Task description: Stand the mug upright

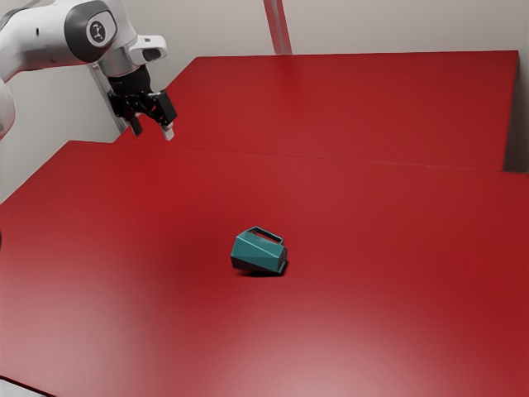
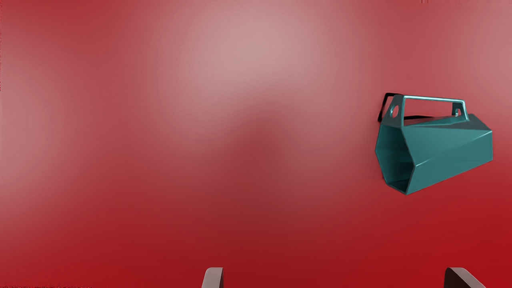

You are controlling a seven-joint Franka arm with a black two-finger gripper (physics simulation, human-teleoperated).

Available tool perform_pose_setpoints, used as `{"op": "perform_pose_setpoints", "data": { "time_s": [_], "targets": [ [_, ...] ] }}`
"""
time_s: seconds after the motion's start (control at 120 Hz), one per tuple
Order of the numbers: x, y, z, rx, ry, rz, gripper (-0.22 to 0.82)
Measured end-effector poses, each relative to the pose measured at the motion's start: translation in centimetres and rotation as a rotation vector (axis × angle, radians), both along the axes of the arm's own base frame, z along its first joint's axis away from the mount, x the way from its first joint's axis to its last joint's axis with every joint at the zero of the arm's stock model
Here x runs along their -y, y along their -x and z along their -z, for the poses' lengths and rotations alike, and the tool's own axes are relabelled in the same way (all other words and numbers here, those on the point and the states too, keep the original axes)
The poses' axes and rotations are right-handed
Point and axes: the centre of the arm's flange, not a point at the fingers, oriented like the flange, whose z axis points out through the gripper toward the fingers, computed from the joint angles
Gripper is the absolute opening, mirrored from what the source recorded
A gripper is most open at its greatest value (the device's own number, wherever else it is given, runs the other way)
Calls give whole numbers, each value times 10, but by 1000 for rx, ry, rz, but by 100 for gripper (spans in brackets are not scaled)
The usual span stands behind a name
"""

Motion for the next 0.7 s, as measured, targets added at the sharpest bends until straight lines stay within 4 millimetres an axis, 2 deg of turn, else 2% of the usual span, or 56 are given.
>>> {"op": "perform_pose_setpoints", "data": {
  "time_s": [0.375,0.475,0.592,0.7],
  "targets": [
    [0,0,3,-6,2,-18,60],
    [4,2,18,-38,21,-19,60],
    [8,5,41,-79,120,-40,60],
    [-4,11,74,-119,249,-92,60]
  ]
}}
